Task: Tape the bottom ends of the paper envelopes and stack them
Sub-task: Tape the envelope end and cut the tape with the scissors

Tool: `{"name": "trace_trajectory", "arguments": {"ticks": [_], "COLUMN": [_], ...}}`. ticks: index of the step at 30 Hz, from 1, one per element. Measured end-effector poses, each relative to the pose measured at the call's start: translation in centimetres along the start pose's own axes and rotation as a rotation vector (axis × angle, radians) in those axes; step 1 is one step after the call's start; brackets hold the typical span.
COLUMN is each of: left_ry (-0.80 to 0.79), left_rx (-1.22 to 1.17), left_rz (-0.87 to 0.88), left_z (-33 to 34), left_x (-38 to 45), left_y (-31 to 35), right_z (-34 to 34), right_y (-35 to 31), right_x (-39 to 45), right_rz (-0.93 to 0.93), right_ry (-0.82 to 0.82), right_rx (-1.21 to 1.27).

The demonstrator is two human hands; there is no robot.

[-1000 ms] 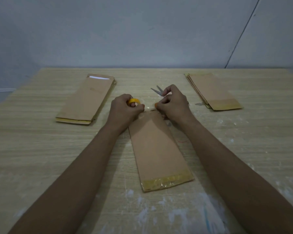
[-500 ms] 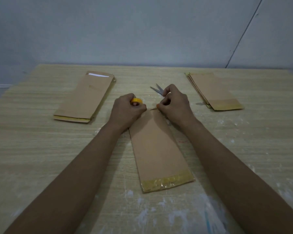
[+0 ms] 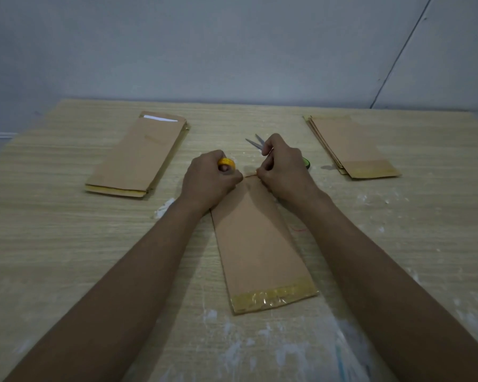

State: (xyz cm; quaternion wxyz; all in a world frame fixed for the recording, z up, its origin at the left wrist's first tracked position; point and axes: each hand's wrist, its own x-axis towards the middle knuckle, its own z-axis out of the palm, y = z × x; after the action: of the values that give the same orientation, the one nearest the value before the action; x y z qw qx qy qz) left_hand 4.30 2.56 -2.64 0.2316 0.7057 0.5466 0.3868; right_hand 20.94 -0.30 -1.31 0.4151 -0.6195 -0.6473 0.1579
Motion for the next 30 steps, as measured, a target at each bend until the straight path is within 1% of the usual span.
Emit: {"name": "trace_trajectory", "arguments": {"ticks": [7,15,19,21,24,26,30], "left_ry": [-0.010,-0.049,-0.051,-0.050,-0.057,-0.060,-0.057], "left_rx": [0.047,0.054,0.069,0.073,0.081,0.079,0.085], "left_rz": [-0.001,-0.003,-0.001,-0.001,0.004,0.014,0.024], "left_z": [0.1,0.0,-0.1,-0.2,-0.2,-0.2,-0.3], "left_x": [-0.1,-0.2,-0.2,-0.3,-0.3,-0.4,-0.5], "left_y": [0.4,0.6,0.6,0.6,0.6,0.6,0.6], "right_z": [0.2,0.8,0.2,0.1,0.1,0.1,0.3], "right_y": [-0.1,-0.6,-0.7,-0.2,0.4,0.5,0.4], "right_x": [0.1,0.3,0.3,0.0,-0.3,-0.3,-0.3], "right_rz": [-0.023,-0.045,-0.009,0.032,0.147,0.187,0.211], "right_ry": [-0.011,-0.054,-0.001,0.037,0.105,0.116,0.113], "right_rx": [-0.052,-0.203,-0.284,-0.199,0.000,0.053,0.092]}}
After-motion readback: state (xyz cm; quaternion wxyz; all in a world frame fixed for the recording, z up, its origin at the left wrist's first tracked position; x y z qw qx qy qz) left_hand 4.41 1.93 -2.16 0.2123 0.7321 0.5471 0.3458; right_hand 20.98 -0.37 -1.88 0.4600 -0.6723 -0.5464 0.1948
